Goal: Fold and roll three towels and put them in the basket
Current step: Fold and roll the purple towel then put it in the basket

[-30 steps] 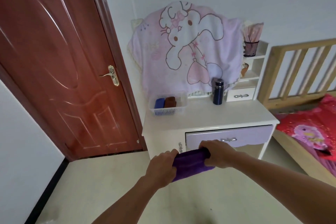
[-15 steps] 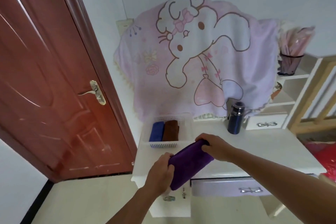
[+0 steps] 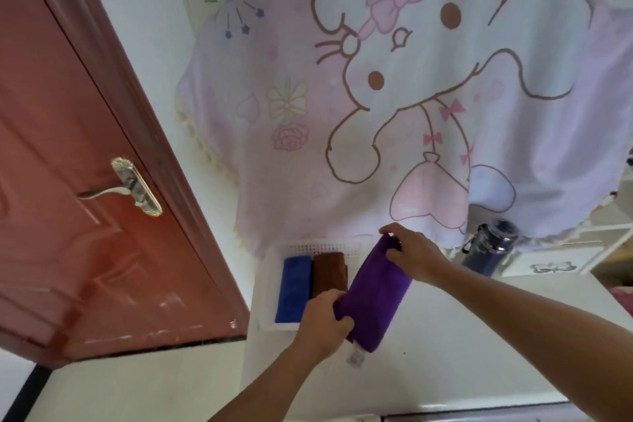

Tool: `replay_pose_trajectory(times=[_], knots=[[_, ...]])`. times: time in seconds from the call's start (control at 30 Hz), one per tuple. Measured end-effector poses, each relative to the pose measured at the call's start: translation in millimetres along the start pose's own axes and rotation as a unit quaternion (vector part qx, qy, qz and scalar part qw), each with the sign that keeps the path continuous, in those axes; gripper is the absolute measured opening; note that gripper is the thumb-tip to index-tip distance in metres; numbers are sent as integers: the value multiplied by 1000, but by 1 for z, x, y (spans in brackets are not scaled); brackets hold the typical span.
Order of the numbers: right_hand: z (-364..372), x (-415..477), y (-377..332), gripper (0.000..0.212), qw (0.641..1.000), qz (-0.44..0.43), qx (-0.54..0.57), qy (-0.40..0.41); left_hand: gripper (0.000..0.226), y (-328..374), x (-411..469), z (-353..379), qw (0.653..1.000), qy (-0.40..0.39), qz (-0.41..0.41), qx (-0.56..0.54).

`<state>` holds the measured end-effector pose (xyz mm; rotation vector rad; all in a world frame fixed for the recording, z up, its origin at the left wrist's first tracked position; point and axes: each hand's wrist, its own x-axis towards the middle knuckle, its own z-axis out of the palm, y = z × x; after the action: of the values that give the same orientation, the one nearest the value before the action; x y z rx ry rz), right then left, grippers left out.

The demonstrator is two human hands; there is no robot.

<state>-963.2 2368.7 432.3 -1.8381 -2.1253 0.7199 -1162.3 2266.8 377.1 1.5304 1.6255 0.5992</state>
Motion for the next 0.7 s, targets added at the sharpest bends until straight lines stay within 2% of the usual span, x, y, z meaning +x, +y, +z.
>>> replay_pose_trajectory(times=[0.27,0.53,0.7], knots=[[39,113,5,41,988,-63,-113,-81,34,-14,69,27,994,13,-97,-44],[103,172,31,35,948,-129,-196,-214,29,-31,105,69,970,-11,-238,-39],[126,173,36,13,936,-181,-250,-166,28,-30,122,82,960,-7,-281,-3]])
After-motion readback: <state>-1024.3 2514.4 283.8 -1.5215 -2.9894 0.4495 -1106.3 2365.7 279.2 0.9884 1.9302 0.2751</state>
